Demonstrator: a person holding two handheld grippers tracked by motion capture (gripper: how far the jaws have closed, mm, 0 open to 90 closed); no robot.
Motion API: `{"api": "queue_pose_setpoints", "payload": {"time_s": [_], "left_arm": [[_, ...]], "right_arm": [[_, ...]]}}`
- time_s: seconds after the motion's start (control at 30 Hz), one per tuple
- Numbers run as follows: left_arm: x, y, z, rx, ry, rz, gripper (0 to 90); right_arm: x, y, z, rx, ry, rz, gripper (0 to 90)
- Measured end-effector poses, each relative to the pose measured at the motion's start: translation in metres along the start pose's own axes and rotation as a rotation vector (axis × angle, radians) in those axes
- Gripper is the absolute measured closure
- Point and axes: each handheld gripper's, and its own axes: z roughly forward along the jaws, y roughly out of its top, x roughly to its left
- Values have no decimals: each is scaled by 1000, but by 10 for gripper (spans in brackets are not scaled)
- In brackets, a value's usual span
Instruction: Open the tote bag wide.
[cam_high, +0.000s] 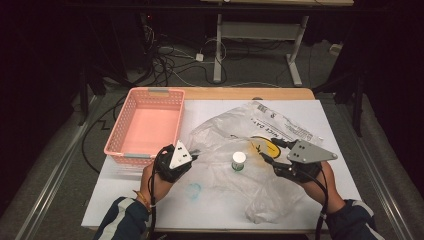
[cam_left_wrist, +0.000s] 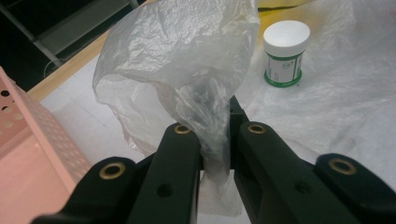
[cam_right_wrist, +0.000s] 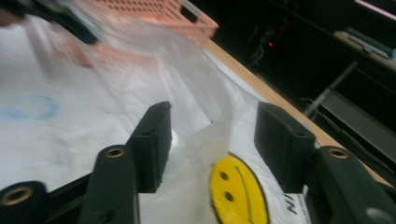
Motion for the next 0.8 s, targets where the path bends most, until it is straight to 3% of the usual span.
{"api": "queue_pose_setpoints", "payload": {"time_s": [0.13, 0.23, 0.27, 0.3, 0.37, 0.4, 0.43, 0.53, 0.57, 0.77, 0.8], "left_arm": [[0, 0, -1, 0, 1, -2, 866], [1, -1, -2, 2, 4, -8, 866], [1, -1, -1, 3, 3, -10, 866], [1, -1, -1, 3, 3, -11, 866], [1, -1, -1, 5, 4, -10, 866], [1, -1, -1, 6, 5, -8, 866], [0, -1, 0, 6, 4, -9, 866], [0, -2, 0, 8, 3, -8, 866], [0, -2, 0, 8, 3, -8, 865], [0, -2, 0, 9, 4, -6, 865], [0, -3, 0, 8, 2, -9, 865]], "right_arm": [[20, 5, -22, -65, 50, -4, 394], [35, 0, -36, -75, 105, -13, 382], [45, -8, -41, -67, 158, -21, 350], [45, -8, -41, -67, 158, -21, 350], [55, -17, -41, -29, 210, -47, 315], [64, -28, -38, 16, 273, -41, 291], [64, -28, -38, 16, 273, -41, 291], [73, -42, -32, 91, 337, -55, 239], [78, -50, -27, 121, 381, -39, 216], [87, -64, -7, 219, 410, -36, 222], [90, -70, 1, 264, 415, -57, 221]]}}
